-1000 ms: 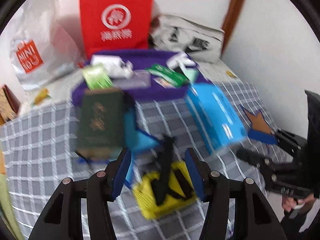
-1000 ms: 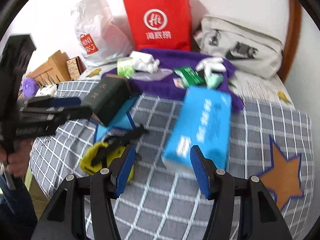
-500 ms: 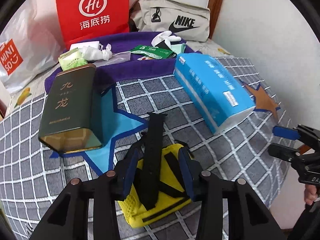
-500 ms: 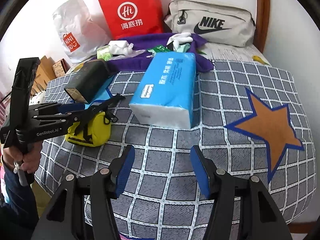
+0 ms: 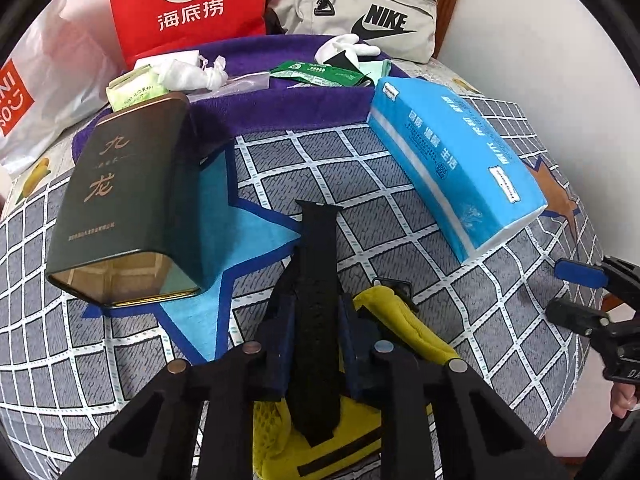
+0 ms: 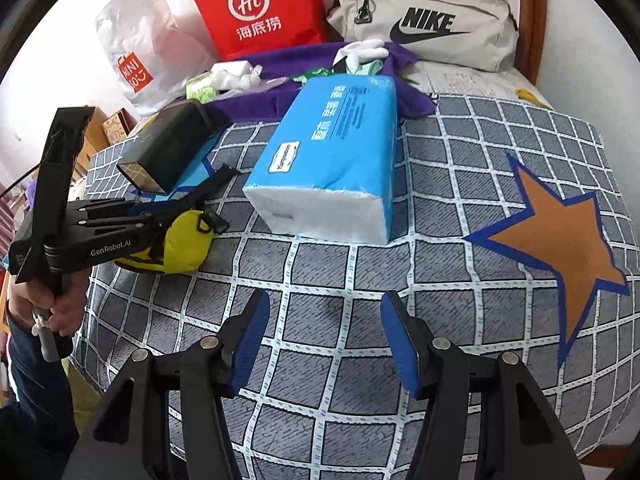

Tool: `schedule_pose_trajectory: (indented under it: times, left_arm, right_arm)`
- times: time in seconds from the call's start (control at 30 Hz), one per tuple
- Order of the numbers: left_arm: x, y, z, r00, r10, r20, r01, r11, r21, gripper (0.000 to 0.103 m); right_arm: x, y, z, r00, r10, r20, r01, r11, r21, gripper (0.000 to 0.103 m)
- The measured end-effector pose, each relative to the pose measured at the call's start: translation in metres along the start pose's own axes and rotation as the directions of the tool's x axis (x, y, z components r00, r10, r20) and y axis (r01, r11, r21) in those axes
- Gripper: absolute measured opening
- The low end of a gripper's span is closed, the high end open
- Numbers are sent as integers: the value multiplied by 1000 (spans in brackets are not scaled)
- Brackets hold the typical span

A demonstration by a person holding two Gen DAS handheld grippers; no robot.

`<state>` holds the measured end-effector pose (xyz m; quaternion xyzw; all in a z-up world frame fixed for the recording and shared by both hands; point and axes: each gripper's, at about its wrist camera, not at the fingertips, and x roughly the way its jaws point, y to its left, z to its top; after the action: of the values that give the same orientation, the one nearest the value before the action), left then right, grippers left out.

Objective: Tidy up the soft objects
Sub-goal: 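Grasp the black strap of the yellow mesh bag with the left tool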

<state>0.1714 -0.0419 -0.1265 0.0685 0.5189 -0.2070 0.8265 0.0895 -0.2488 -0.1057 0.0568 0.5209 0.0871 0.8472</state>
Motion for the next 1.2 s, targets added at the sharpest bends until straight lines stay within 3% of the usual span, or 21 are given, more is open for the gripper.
schedule_pose_trajectory:
  times: [0.17, 0.53, 0.67, 1.2]
  left_arm:
    - [-11, 1, 1, 1000, -23, 6, 23, 1000, 7, 19]
    - [12, -8, 13, 998, 54, -38, -53, 998, 26, 24]
    - [15, -12, 13, 997, 78, -27, -76, 996, 48, 20]
    - [-61, 17, -1, 993, 15, 121, -7, 998, -66, 20]
  right_arm:
    - [2, 3, -2, 1000, -3, -6, 3, 1000, -8, 57]
    - [8, 6, -1, 1000, 9, -23, -9, 1000, -13, 57]
    - [12, 10, -2, 999, 10, -33, -10, 1000, -20, 57]
    - [14, 65, 5, 996, 84, -20, -86, 991, -105, 57]
